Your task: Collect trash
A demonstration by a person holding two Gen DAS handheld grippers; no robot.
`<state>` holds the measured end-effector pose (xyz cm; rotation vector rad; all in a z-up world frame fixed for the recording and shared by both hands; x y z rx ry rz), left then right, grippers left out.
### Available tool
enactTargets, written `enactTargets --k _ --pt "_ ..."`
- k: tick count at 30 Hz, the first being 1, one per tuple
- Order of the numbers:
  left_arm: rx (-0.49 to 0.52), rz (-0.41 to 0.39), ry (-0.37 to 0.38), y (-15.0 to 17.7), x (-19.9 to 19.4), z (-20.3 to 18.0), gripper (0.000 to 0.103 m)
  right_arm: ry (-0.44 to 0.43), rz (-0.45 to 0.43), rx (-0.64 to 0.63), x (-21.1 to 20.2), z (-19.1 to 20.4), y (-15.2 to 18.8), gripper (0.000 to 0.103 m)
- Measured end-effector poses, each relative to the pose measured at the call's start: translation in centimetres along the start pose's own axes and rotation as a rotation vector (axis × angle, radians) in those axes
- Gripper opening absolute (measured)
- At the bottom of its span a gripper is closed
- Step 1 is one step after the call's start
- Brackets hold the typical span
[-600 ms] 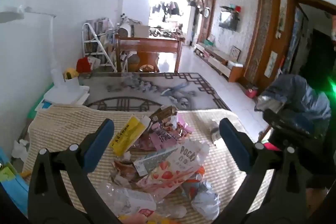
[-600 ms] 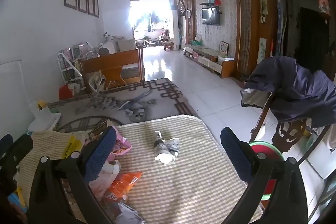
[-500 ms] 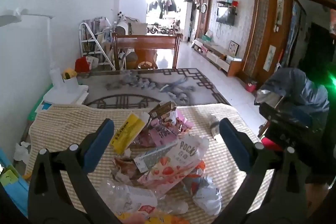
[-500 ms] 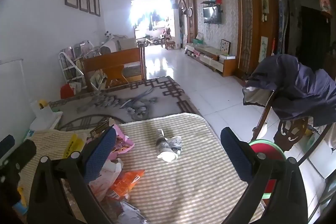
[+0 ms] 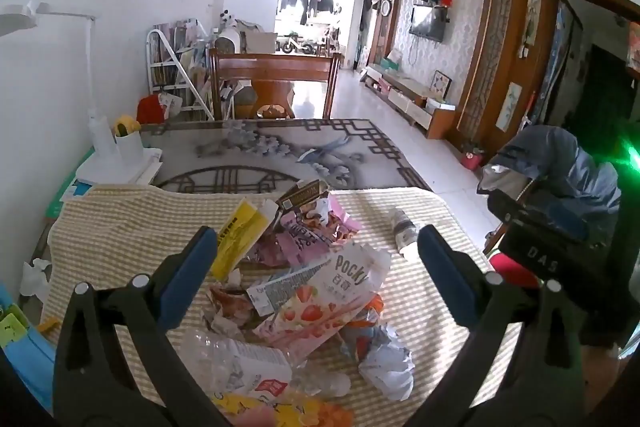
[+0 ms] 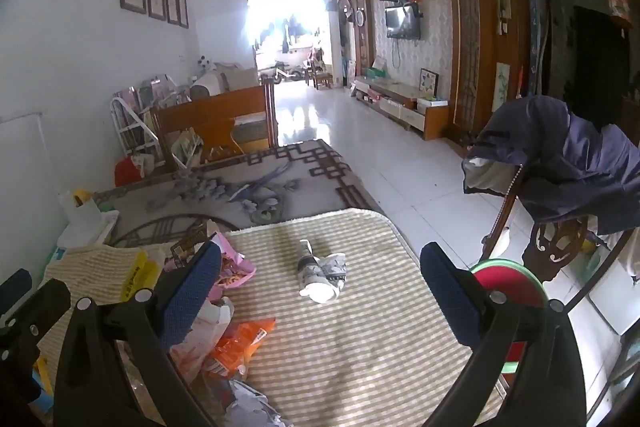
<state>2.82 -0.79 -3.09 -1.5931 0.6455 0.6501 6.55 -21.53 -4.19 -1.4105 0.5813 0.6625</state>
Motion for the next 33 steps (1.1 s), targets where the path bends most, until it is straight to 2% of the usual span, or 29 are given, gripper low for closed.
enactTargets --k 33 --pt "-0.026 0.061 -0.002 0.33 0.7 0.54 0.098 0.01 -0.026 0.003 -0.8 -0.45 -0.26 0.096"
Point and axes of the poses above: each gripper's, at about its wrist camera, not at the fingertips, and x roughly the way its jaws point, z to its left, y to its underside, the point moved 4 cm from there along x, roughly the way its jaws point, and after that the axes turned 14 degrees about z, right-handed, at the moved point
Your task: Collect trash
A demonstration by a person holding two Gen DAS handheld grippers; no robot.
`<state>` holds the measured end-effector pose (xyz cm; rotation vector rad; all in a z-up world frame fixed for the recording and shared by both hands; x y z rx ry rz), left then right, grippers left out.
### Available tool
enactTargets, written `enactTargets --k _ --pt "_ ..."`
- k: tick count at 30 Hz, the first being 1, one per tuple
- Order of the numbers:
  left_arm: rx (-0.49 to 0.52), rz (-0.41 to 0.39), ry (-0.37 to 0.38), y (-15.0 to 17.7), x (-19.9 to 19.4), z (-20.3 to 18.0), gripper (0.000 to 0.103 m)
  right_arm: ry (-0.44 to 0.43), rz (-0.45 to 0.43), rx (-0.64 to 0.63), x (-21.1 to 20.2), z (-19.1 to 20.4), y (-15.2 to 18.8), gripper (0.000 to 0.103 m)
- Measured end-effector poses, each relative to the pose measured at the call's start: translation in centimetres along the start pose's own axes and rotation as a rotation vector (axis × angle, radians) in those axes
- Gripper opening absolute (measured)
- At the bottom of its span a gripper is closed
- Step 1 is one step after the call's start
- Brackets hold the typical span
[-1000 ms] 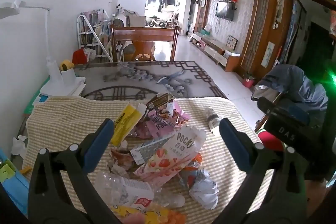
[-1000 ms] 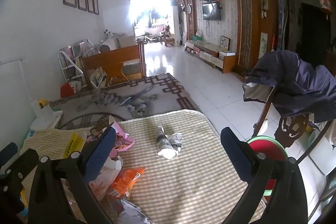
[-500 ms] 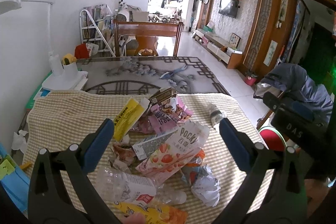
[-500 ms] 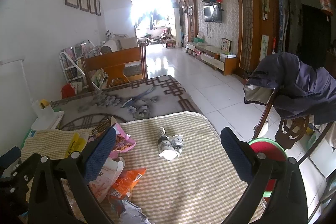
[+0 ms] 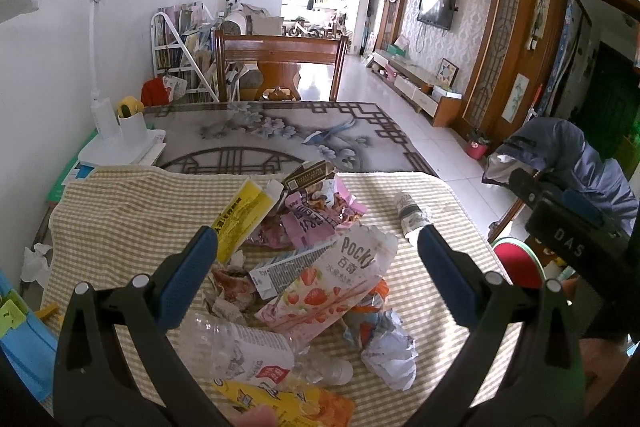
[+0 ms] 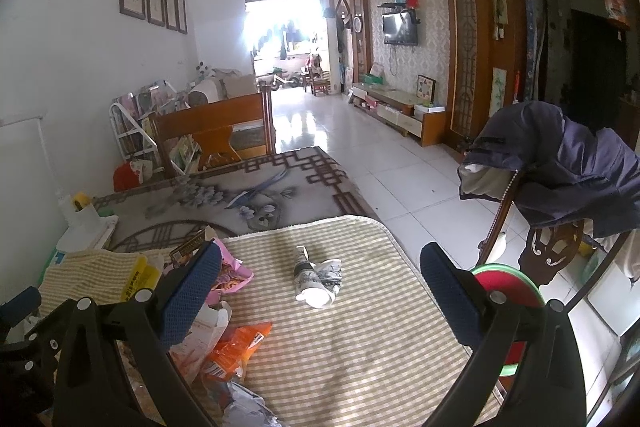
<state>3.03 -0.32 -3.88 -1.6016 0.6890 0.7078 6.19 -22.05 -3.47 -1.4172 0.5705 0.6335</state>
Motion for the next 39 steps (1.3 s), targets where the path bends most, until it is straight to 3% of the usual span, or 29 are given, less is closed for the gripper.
enactTargets --k 39 --pt "-0.007 0.022 0.005 0.4 0.1 -0.2 0.098 0.022 -0.005 0.009 -0.8 -1.0 0.1 0.096"
Point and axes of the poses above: each gripper's, at about its wrist camera, not at the fingertips, and x roughly the way its jaws point, z to its left, y to its underside, the point moved 4 cm from there along x, roughly the way its jaws point, and after that the axes turned 14 degrees about z, right-handed, at the moved point
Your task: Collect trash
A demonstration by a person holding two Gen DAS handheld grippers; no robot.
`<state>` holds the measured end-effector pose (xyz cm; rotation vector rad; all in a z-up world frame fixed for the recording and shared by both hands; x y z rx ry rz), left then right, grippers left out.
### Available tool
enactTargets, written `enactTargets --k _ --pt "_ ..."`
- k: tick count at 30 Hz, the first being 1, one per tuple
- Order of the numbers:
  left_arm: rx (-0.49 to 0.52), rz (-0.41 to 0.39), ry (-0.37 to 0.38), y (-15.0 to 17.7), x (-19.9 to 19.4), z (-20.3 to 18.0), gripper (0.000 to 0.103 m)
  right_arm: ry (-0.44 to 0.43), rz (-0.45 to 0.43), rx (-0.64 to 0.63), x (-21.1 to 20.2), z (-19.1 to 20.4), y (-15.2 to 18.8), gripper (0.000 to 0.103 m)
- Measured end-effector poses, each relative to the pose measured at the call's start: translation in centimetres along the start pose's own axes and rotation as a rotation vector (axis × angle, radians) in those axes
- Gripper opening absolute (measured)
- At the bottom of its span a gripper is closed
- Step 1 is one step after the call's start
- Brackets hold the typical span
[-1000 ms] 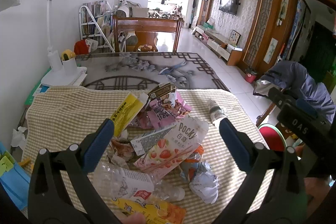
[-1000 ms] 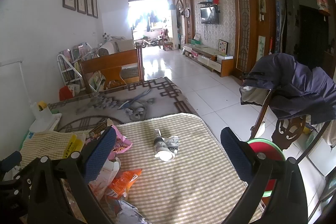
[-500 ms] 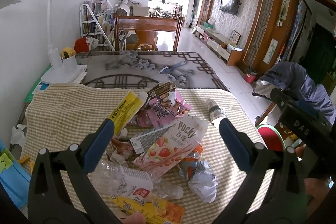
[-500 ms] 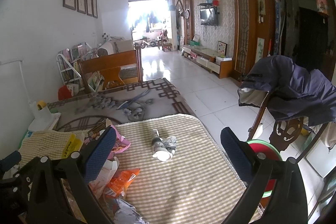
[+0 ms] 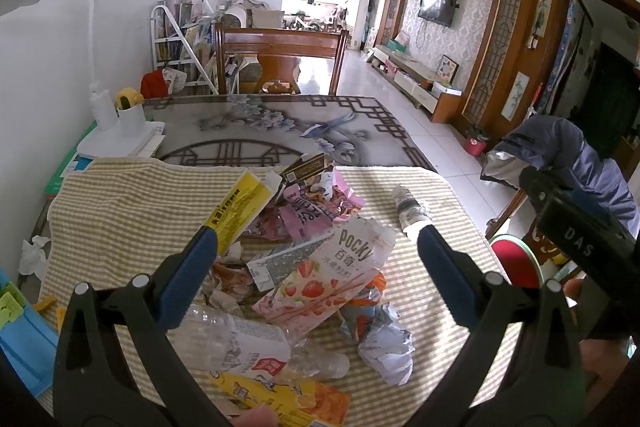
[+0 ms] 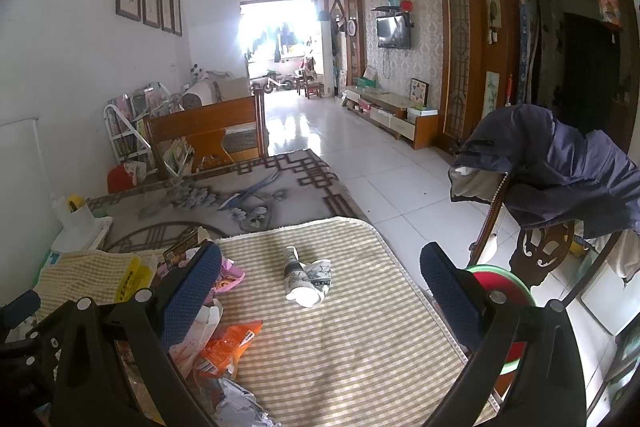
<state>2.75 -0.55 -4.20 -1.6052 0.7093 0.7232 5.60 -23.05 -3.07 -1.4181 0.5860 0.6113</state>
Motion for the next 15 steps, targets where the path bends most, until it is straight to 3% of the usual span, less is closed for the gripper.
enactTargets --k 4,8,15 --pt "0.01 -0.003 -0.012 0.0 0.0 0.3 0.098 -0.005 0.003 -0.009 0.0 0.5 0.1 0.096" --pt "0.002 -0.004 -0.093 0.4 0.1 2.1 0.098 -0.022 0.027 -0.021 0.4 0.8 0.3 0.096" --pt "0.007 0.091 -0.029 2.7 1.0 5.8 0.098 -0.048 0.05 -0.018 1.0 1.0 0.7 0.096"
Point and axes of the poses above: each gripper's, at about its wrist camera, not at the fingertips, and x roughly the way its jaws point, z to its left, y to its underside, the point moved 4 cm from there along x, roughly the way its jaws point, and after that the axes turned 14 degrees about z, right-handed, at the moved point
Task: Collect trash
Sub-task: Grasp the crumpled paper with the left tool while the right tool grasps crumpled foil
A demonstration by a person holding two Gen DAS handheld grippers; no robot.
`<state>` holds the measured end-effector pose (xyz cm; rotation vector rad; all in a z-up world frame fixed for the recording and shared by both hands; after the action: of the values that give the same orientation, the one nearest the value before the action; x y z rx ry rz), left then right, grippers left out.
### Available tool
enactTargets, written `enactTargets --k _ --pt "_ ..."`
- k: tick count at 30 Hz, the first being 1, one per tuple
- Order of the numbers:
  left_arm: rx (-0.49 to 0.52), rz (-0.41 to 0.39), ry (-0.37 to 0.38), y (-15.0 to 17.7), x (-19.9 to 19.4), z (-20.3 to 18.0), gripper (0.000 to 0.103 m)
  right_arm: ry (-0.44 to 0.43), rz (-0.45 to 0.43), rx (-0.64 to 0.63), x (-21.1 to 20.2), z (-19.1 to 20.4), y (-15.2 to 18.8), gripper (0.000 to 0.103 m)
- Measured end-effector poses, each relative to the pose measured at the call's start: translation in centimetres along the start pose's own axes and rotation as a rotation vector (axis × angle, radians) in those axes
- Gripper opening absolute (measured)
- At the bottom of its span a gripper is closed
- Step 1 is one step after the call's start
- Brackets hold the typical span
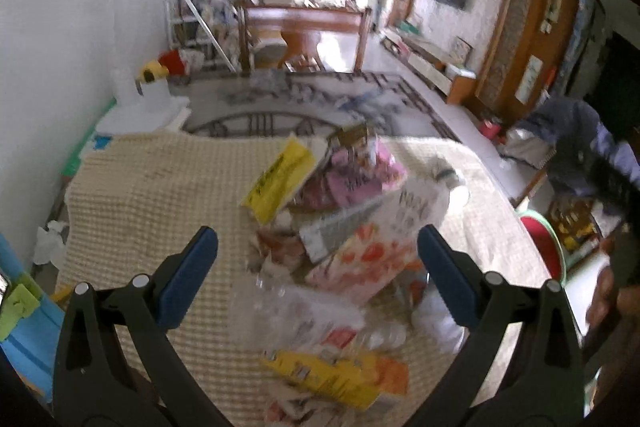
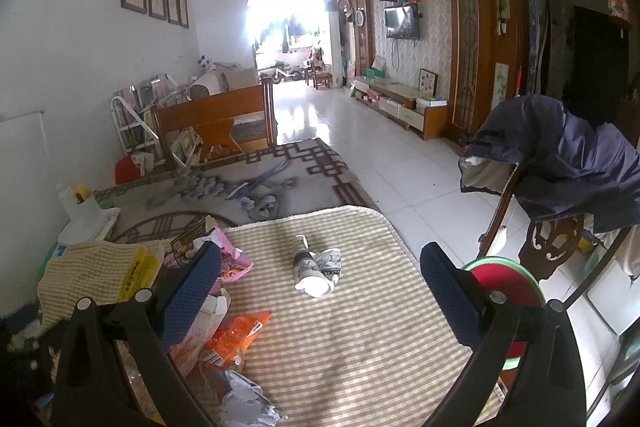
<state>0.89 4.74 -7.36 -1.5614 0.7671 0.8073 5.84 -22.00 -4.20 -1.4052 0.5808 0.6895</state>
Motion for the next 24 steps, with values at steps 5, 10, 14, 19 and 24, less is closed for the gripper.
enactTargets --k 5,10,14,19,24 --pt "0.065 0.094 0.03 3.2 1.0 0.6 0.098 -0.082 0.095 -0.055 1.5 0.9 1.2 0.096" --pt "0.07 0.253 0.118 7.3 2.5 1.2 0.098 -0.148 0.223 -0.135 3.5 2.5 3.9 0.096" --pt "0.097 0.319 0.106 10.2 3.6 1.6 0.09 -0.17 0.29 -0.194 4.4 4.0 5.2 0.096" --pt "0.082 0.411 0.106 12.5 6.4 1.6 0.07 -0.178 0.373 -0.203 5.5 4.3 6.2 0.096" --pt "0.085 0.447 0.109 13.1 8.2 1.0 0.057 -0.168 0.423 -0.182 6.2 3.5 6.5 0.096"
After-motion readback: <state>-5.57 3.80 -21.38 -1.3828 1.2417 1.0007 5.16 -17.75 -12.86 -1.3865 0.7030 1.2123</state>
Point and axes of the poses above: each gripper's, at about its wrist camera, not at the fingertips, and x roughly the way its jaws point, z to its left, y to its underside, the point moved 4 cm from there along x, roughly the way its jaws point, and after that the axes turned 14 degrees about z, right-handed, at the moved point
